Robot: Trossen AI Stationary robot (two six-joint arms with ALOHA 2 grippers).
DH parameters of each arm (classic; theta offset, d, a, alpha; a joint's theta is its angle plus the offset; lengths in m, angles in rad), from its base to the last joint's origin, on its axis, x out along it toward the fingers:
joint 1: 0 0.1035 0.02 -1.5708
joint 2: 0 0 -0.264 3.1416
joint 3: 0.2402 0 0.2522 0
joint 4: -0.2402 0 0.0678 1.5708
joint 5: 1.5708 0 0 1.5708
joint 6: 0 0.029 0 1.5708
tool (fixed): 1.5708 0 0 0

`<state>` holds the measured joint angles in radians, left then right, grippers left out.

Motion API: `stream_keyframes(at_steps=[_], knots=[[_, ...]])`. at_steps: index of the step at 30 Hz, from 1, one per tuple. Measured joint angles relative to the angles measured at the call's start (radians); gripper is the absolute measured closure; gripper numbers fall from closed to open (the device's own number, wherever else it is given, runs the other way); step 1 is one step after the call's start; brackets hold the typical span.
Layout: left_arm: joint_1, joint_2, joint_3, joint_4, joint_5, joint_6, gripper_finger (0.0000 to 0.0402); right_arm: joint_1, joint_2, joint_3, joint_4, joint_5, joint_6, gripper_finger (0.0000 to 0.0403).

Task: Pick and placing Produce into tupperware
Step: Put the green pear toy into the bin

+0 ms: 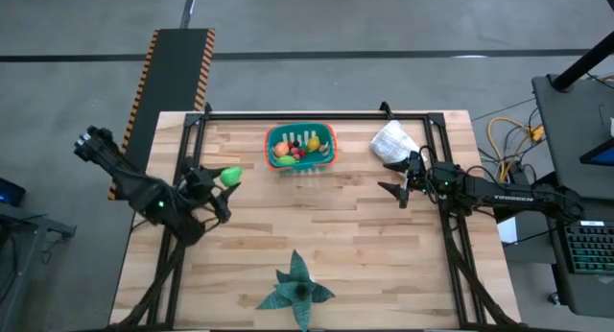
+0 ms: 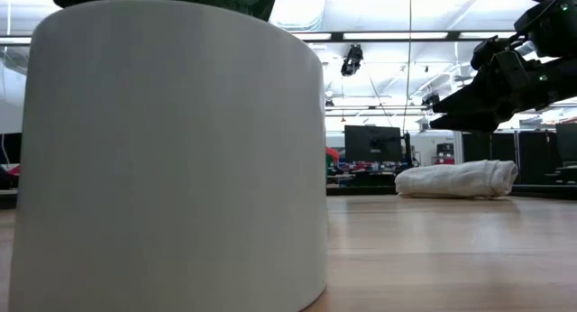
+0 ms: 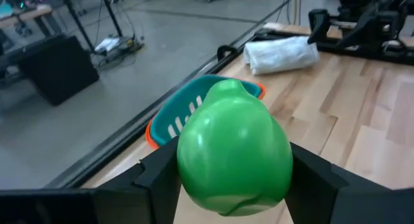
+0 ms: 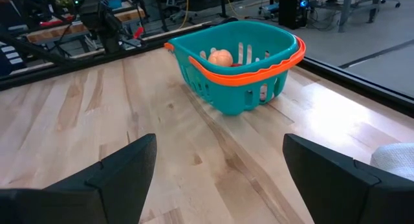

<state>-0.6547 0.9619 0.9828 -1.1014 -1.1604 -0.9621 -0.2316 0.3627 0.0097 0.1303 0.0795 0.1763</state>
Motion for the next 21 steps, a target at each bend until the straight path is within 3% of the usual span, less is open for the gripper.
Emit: stream_keyframes(at_steps=[4,10,16,21], knots=[[0.058,-0.082,-0.080,0.246,0.013,0.266,0.0202,0.000,0.000,0.000,-0.003,0.000,0.000,0.0076],[0.177,-0.190,-0.192,0.557,0.126,0.569,0.0202,0.000,0.000,0.000,-0.014,0.000,-0.001,0.0076],[0.337,-0.251,-0.269,0.755,0.300,0.758,0.0202,0.000,0.000,0.000,-0.016,0.000,-0.001,0.0076],[0.509,-0.236,-0.277,0.810,0.453,0.826,0.0202,0.000,0.000,0.000,-0.016,0.000,-0.001,0.0076]])
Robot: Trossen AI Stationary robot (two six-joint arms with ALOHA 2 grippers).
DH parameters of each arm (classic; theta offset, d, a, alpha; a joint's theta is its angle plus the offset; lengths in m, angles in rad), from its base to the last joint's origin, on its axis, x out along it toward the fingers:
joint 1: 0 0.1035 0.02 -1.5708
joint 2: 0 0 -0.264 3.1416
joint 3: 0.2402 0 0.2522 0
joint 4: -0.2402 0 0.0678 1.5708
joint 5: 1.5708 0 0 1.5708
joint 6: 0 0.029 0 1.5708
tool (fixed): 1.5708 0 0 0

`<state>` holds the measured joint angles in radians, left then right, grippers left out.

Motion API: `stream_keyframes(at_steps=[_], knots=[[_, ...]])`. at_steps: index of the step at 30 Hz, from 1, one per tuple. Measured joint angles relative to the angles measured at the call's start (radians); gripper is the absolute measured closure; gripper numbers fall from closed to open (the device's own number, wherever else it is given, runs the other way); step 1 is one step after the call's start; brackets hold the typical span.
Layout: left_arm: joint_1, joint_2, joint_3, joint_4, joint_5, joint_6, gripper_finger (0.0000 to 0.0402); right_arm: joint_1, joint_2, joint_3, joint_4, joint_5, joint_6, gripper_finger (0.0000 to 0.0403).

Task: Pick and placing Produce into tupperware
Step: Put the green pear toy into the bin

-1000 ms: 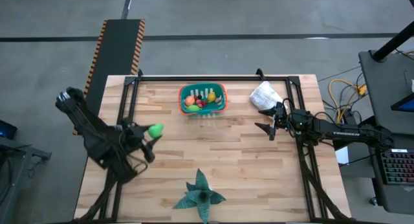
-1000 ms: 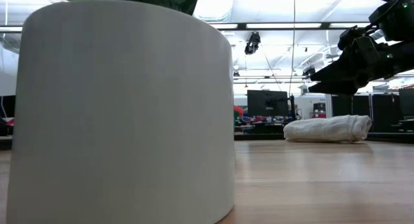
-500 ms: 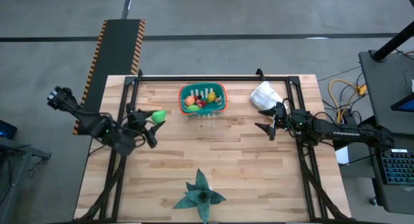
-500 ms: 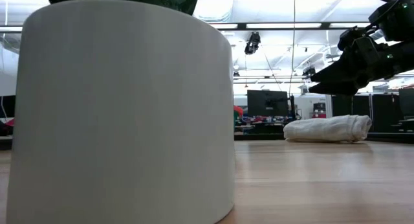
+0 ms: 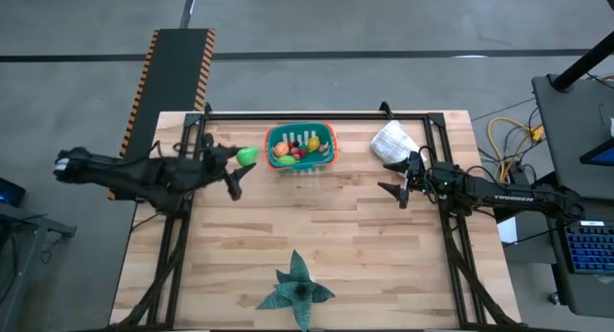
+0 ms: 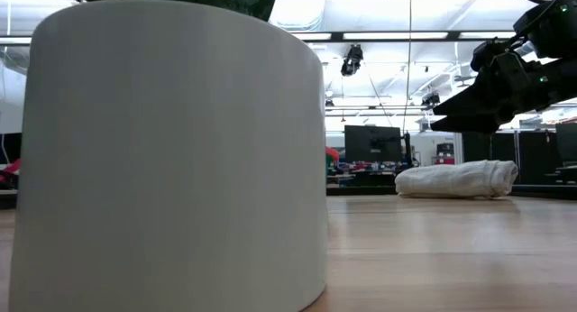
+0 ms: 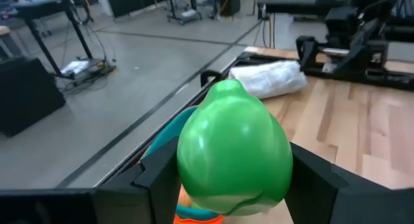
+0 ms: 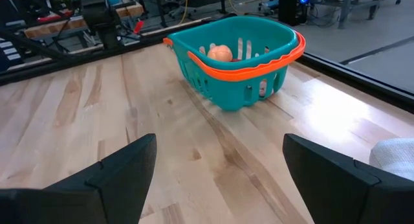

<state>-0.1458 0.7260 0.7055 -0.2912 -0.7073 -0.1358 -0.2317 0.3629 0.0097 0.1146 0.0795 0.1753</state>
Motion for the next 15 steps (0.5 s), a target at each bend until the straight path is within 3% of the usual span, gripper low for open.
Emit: stream_keyframes(at_steps=[11,15], knots=[[0.451,0.222,0.021,0.191,0.578,0.099,0.0202,0.000,0.000,0.000,-0.009,0.000,0.000,0.0076],[0.551,0.329,0.072,0.195,0.667,0.106,0.0202,0.000,0.000,0.000,-0.009,0.000,0.000,0.0076]])
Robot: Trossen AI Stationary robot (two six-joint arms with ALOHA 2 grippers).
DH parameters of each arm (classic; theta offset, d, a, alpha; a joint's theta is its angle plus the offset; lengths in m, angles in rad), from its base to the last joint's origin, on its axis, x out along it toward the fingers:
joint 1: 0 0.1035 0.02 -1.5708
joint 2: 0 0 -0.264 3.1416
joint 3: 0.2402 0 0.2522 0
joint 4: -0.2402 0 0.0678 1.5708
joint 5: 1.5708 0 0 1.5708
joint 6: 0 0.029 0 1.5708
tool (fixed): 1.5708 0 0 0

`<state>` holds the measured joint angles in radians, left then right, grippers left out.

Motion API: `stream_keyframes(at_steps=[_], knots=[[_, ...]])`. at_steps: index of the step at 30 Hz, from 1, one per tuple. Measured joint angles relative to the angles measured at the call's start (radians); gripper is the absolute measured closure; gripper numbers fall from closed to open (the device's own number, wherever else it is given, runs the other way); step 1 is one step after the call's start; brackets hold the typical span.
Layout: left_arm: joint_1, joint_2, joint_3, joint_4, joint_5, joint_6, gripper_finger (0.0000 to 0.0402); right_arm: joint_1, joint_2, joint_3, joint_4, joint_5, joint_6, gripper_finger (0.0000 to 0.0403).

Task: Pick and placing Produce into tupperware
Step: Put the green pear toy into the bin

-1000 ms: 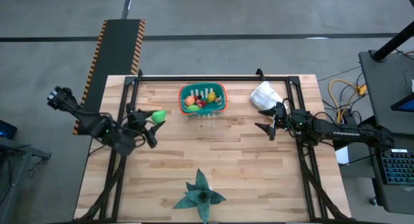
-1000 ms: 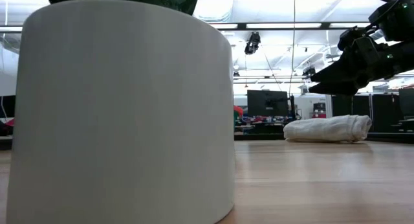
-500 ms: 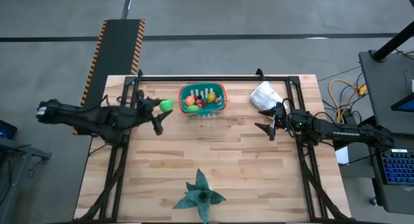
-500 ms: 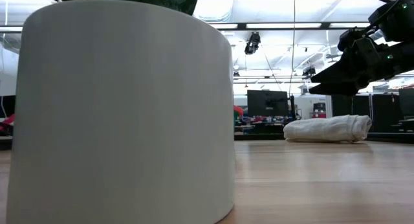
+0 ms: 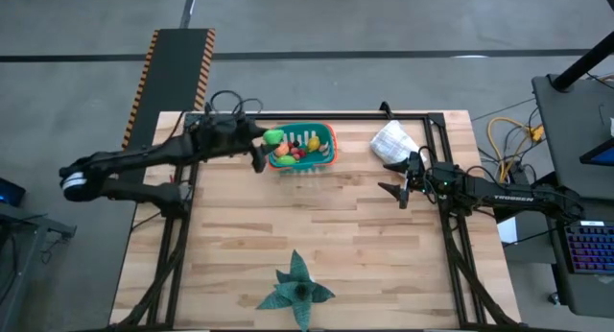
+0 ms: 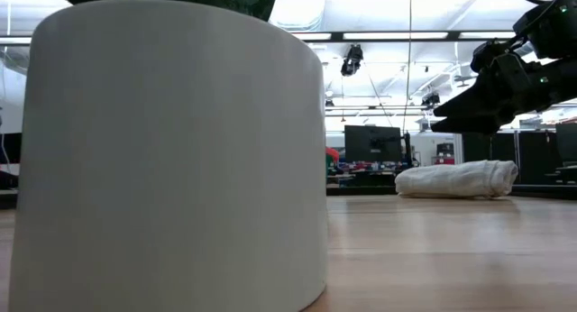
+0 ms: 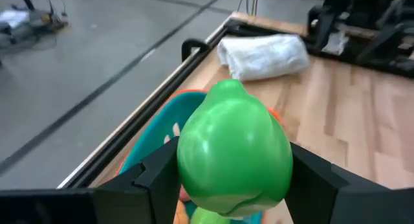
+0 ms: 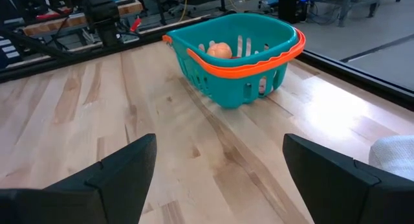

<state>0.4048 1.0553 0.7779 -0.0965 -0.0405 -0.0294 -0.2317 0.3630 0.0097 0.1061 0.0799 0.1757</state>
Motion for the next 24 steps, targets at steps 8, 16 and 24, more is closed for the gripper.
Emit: stream_keyframes(at_steps=[8,16,24], knots=[[0.088,0.233,0.147,-0.026,0.112,0.064,0.0202,0.000,0.000,0.000,0.001,0.000,0.026,0.0076],[0.106,0.454,0.364,-0.230,0.185,0.098,0.0202,0.000,0.000,0.000,-0.021,0.000,0.026,0.0076],[0.106,0.568,0.509,-0.388,0.188,0.140,0.0202,0.000,0.000,0.000,-0.021,0.000,0.000,0.0076]])
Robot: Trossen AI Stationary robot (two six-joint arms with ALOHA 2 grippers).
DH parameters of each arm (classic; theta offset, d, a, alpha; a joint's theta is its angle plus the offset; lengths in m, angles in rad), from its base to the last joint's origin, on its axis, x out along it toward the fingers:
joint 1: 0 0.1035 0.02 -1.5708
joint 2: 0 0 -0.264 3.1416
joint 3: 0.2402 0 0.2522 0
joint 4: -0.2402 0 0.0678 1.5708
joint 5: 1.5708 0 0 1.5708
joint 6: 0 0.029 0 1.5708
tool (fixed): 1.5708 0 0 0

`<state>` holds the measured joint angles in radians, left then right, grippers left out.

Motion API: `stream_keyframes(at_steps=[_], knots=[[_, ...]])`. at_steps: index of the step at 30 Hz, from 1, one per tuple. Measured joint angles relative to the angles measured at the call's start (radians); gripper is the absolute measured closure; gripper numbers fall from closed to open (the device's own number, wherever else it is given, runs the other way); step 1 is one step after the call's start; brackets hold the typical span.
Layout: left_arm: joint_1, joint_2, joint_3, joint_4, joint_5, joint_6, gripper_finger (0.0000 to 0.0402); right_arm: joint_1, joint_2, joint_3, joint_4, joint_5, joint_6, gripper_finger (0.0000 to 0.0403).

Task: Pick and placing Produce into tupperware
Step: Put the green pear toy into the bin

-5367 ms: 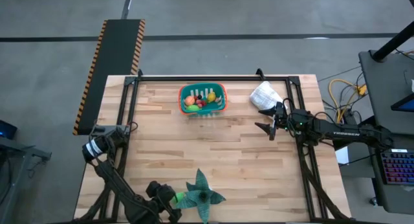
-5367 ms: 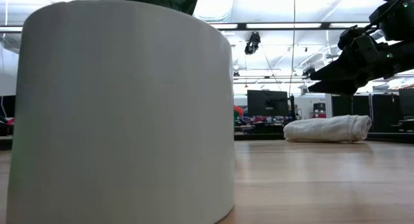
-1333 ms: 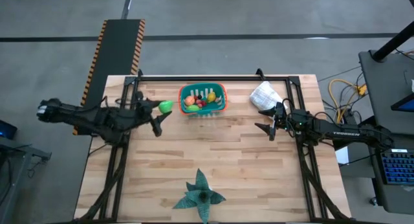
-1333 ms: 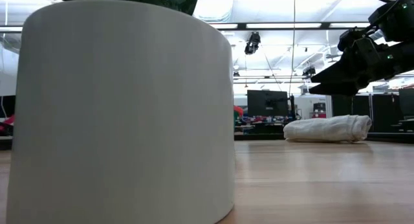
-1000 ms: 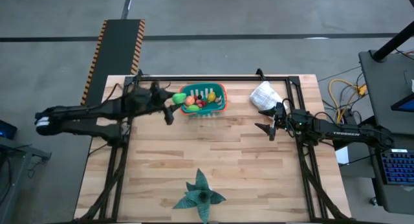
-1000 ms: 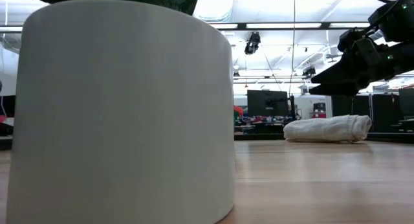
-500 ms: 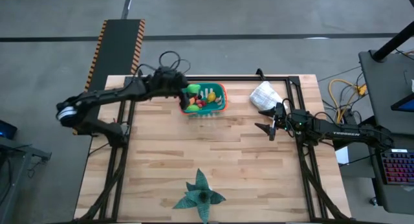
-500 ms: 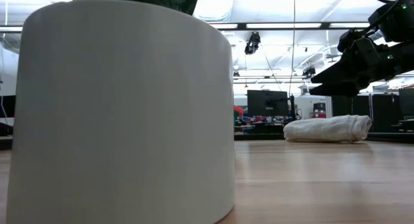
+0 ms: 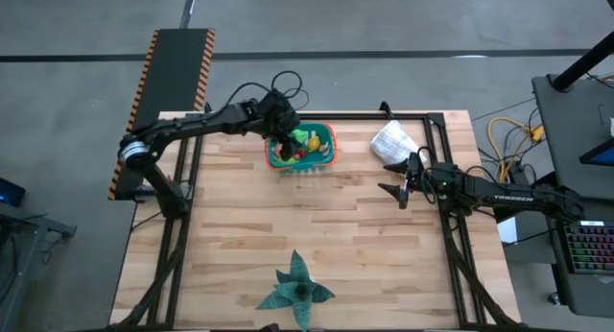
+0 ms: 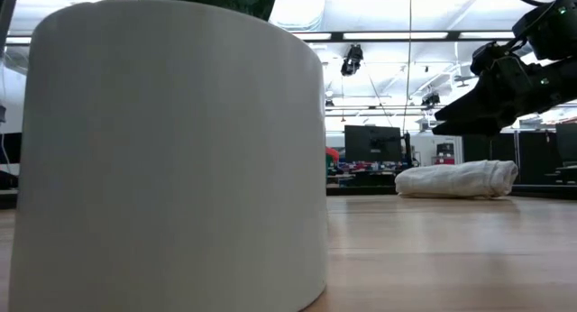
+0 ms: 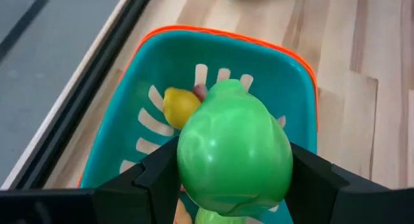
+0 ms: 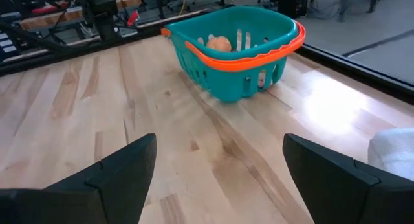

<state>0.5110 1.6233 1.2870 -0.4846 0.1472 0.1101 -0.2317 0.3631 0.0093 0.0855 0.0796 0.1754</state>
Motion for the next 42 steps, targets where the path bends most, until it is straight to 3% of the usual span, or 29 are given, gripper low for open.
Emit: stream_keyframes(at_steps=[10,35,42], knots=[[-0.002,0.042,0.026,-0.091,0.032,0.001,0.0202,0.000,-0.001,0.000,0.010,0.000,0.000,0.0076],[-0.020,0.118,0.027,-0.133,0.059,0.005,0.0202,0.000,-0.001,0.000,0.007,0.000,-0.004,0.0076],[-0.020,0.114,0.027,-0.137,0.093,0.001,0.0178,0.000,-0.001,0.000,0.007,0.001,-0.004,0.0076]])
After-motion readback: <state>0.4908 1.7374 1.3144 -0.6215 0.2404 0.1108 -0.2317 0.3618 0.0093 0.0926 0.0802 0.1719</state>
